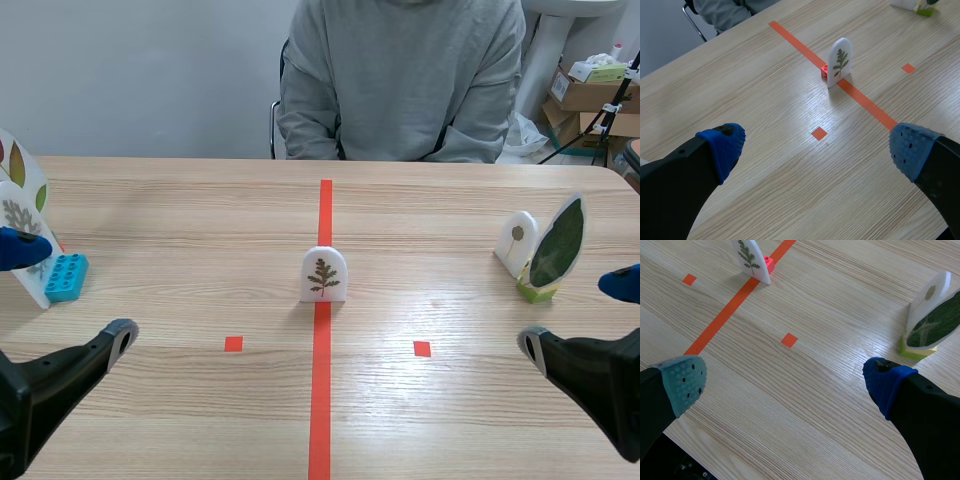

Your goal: Do the leaf sorting experiment

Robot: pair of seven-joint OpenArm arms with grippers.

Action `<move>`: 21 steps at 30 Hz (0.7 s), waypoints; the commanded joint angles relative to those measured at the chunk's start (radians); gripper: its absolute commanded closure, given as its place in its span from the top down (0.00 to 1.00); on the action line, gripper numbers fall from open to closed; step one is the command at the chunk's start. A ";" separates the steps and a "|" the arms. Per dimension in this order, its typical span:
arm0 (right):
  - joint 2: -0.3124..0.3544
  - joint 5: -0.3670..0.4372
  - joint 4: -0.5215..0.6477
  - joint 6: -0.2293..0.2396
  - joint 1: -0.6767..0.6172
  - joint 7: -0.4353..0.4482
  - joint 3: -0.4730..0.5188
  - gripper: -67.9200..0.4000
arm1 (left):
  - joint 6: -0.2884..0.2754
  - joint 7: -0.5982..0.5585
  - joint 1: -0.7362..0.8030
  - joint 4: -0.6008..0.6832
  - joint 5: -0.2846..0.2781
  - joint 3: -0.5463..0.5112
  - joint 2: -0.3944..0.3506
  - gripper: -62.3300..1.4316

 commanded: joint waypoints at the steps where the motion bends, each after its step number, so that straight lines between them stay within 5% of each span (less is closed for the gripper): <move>1: 0.014 0.015 0.016 0.008 0.012 0.011 -0.003 0.96 | 0.005 -0.014 -0.003 0.000 -0.007 0.000 0.000 0.99; 21: 0.013 0.014 0.016 0.008 0.011 0.011 -0.003 0.96 | 0.005 -0.014 -0.011 -0.010 -0.006 0.001 0.000 0.99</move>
